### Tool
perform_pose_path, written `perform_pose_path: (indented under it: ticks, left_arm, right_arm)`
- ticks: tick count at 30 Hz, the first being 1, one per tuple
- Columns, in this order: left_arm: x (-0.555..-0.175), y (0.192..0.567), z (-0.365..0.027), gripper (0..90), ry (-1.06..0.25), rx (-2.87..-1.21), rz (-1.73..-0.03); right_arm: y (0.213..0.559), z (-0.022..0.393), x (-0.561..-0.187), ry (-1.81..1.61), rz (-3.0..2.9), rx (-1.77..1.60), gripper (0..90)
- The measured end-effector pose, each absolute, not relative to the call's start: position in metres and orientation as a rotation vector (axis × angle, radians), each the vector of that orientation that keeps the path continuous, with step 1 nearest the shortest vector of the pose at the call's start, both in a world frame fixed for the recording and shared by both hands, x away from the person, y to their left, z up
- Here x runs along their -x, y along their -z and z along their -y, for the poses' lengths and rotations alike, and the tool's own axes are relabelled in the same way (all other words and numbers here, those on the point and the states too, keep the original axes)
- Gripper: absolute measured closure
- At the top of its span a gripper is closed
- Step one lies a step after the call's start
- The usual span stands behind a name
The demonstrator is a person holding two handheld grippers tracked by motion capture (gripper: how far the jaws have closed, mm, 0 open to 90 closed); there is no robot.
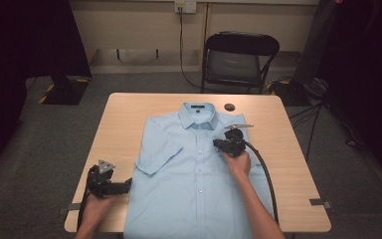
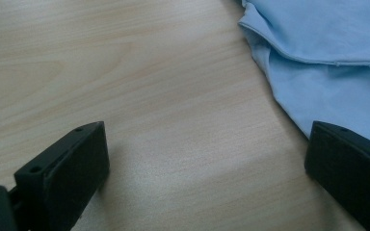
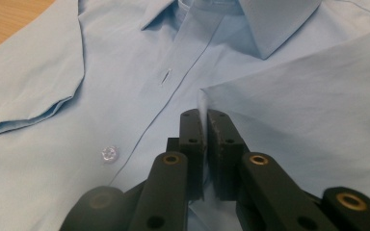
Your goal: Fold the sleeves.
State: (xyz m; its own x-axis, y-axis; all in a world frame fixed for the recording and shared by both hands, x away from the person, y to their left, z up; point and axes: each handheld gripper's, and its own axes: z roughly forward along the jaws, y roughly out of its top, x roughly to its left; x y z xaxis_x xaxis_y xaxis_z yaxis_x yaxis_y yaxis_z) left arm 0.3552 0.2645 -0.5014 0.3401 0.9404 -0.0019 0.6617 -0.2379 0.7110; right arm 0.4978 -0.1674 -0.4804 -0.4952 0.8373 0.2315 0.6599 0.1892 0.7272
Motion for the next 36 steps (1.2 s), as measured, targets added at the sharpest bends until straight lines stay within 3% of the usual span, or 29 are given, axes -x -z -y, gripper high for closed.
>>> perform_pose_path:
  ticks: [12,15,28,36]
  left_arm:
    - [-0.355,0.501,-0.265,1.2,-0.581,-1.989,-1.397]
    - [-0.355,0.501,-0.265,1.2,-0.581,-1.989,-1.397]
    - [-0.355,0.501,-0.265,1.2,-0.581,-1.989,-1.397]
    - [-0.355,0.501,-0.265,1.2,-0.581,-1.989,-1.397]
  right_arm:
    - [0.484,0.167,-0.501,-1.173,-2.268,-1.48,77.5]
    - [0.482,0.167,-0.501,-1.179,-2.26,-1.49,68.7]
    - [0.458,0.178,-0.491,-1.308,-2.208,-1.486,45.4]
    - [0.44,0.189,-0.481,-1.355,-2.179,-1.479,40.9]
